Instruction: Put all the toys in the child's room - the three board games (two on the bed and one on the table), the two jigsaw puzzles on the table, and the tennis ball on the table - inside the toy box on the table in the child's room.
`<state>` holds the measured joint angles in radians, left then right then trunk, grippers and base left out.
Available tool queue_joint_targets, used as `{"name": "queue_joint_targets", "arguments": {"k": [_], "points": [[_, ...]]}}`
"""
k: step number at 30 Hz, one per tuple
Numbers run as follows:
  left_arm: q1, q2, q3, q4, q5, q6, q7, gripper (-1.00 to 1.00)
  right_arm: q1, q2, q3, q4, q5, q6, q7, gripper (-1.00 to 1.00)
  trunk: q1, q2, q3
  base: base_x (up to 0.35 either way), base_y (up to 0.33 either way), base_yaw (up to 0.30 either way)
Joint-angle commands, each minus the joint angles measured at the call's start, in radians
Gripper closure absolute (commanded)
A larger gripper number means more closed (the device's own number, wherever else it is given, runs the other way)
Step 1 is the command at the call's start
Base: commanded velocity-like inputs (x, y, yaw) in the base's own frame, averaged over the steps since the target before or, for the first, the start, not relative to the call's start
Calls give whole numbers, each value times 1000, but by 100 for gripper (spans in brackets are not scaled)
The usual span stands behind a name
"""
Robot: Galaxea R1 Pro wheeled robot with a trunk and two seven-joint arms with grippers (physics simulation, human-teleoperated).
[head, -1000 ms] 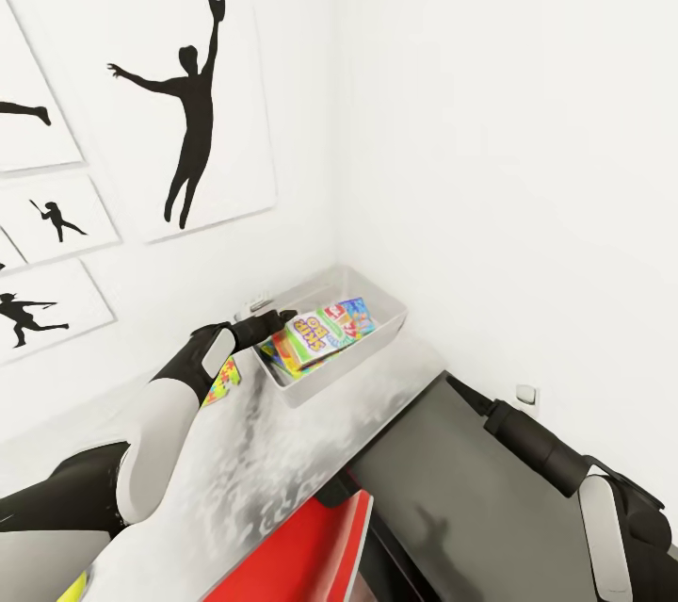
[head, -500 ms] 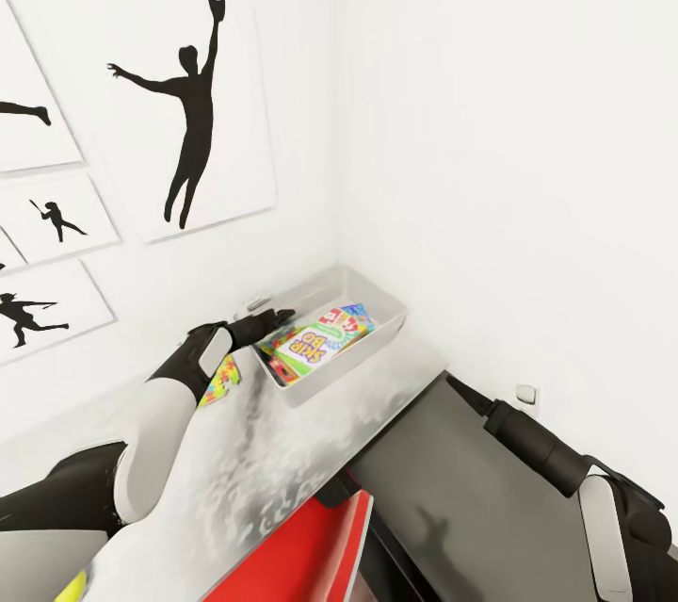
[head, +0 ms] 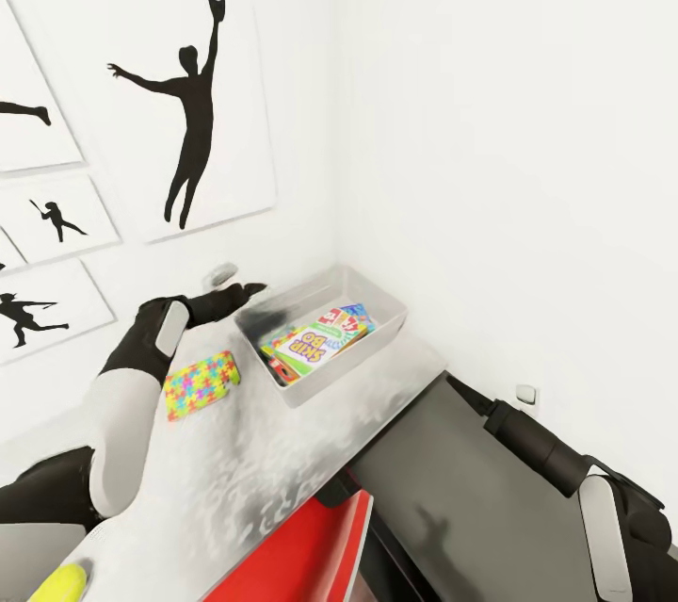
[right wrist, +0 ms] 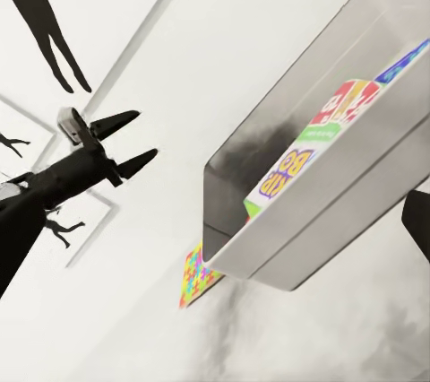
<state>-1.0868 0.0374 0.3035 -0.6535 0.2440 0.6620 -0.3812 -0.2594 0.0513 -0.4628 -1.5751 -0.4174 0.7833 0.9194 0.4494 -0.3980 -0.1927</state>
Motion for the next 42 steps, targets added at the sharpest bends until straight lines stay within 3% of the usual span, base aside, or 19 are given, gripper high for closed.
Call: {"name": "queue_joint_targets", "arguments": {"k": [1, 6, 7, 9, 11, 12, 14, 16, 21, 27, 42], "points": [[0, 23, 15, -22, 3, 41, -30, -100, -1, 1, -2, 0, -1, 5, 3, -100, 1, -2, -2, 0, 0, 0], [6, 176, 33, -61, 4, 182, -222, -100, -1, 1, -2, 0, -1, 5, 3, -100, 1, -2, -2, 0, 0, 0], [7, 194, 33, -62, 4, 193, -249, -100, -1, 1, -2, 0, -1, 5, 3, -100, 1, -2, -2, 0, 0, 0], [29, 268, 33, -64, -1, 222, -368, -100, -1, 1, -2, 0, -1, 5, 3, -100, 1, -2, -2, 0, 0, 0], [88, 347, 34, -65, -3, 232, -486, -100, -1, 1, -2, 0, -1, 5, 3, -100, 1, -2, -2, 0, 0, 0], [106, 367, 34, -65, -2, 233, -516, -100, -1, 1, -2, 0, -1, 5, 3, -100, 1, -2, -2, 0, 0, 0], [174, 438, 34, -66, -3, 231, -627, -100, -1, 1, -1, 0, -1, 4, 3, -100, 1, -2, -1, 0, 0, 0], [241, 482, 35, -66, -5, 228, -724, -100, -1, 2, -1, 0, -1, 4, 5, -100, 1, -2, 1, 0, 0, 0], [339, 524, 36, -67, -7, 190, -845, -100, -1, 1, -1, 0, -1, 4, 5, -100, 1, -2, 7, 0, 0, 0], [386, 545, 36, -66, -7, 147, -932, -100, -1, 2, 0, 0, -1, 3, 5, -100, 1, -2, 8, 0, 0, 0], [393, 549, 37, -66, -8, 139, -956, -100, -1, 3, 7, 1, 0, -22, 2, -100, 1, -2, 8, 0, 0, 0]]}}
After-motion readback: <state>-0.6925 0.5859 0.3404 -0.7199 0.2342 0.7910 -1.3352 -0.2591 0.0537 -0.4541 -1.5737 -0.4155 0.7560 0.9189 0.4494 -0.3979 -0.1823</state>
